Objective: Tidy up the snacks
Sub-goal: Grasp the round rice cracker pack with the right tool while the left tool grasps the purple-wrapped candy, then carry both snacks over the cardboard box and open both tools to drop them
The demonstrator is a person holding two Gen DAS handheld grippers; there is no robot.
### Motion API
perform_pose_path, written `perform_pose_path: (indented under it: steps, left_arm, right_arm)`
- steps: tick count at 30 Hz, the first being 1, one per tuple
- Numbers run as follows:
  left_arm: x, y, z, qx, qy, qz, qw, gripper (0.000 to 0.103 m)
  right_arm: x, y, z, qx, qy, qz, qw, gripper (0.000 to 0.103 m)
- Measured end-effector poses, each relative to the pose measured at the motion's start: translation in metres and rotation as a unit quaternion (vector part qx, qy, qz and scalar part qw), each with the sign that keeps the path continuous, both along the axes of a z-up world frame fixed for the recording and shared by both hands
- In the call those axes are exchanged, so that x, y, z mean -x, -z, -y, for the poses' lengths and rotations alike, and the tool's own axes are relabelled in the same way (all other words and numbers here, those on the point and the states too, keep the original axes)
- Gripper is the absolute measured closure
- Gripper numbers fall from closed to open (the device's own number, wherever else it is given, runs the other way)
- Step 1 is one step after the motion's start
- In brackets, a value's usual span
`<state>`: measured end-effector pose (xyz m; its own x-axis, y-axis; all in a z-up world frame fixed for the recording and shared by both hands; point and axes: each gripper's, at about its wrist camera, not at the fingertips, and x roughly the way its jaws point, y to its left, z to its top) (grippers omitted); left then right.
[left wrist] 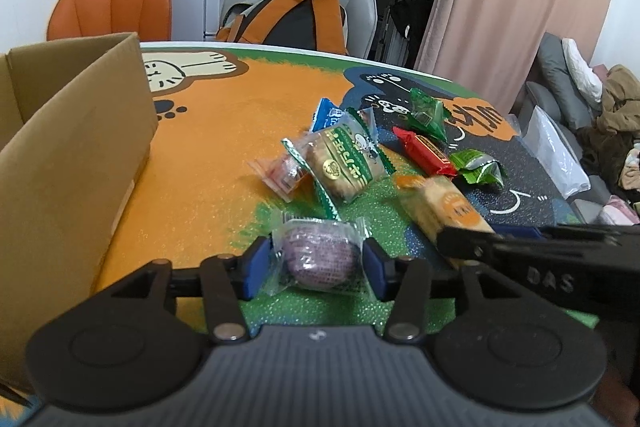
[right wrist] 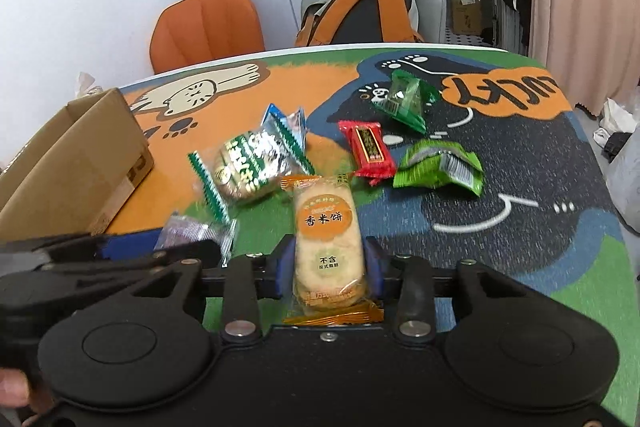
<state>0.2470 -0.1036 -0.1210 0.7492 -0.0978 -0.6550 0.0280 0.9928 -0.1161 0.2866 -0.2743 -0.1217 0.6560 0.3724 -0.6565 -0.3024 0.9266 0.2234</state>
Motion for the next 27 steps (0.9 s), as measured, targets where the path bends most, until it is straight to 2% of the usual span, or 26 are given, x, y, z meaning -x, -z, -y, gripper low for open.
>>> perform_pose_path:
  steps: [3, 7, 11, 13, 15, 20, 27]
  left_arm:
    - [0.000, 0.002, 0.007, -0.018, 0.001, 0.006, 0.9998, 0.046]
    - [0.000, 0.005, 0.012, -0.031, -0.001, 0.015, 0.9994, 0.046]
    - [0.000, 0.006, 0.012, -0.043, -0.002, 0.024, 0.9988, 0.058]
    - [0.001, 0.004, 0.008, -0.033, 0.001, 0.023, 0.9992, 0.063]
    - [0.002, 0.003, 0.006, -0.030, 0.001, 0.023, 0.9993, 0.064]
    - [0.012, -0.003, 0.001, -0.019, 0.000, 0.027, 0.9994, 0.065]
    - [0.030, -0.027, -0.008, -0.008, -0.001, 0.054, 0.9985, 0.065]
  right_arm:
    - [0.008, -0.001, 0.002, 0.004, 0.003, 0.000, 1.000, 0.066]
    - [0.012, -0.001, 0.002, 0.013, 0.002, 0.002, 1.000, 0.064]
    - [0.010, -0.001, -0.002, 0.023, 0.000, 0.007, 1.000, 0.064]
    - [0.010, 0.000, -0.005, 0.030, 0.001, 0.010, 0.999, 0.066]
    - [0.010, -0.001, -0.004, 0.028, 0.002, 0.009, 1.000, 0.066]
    - [0.013, -0.007, -0.001, 0.004, 0.003, 0.007, 1.000, 0.066]
    - [0.024, -0.025, -0.005, -0.013, 0.005, 0.025, 1.000, 0.066]
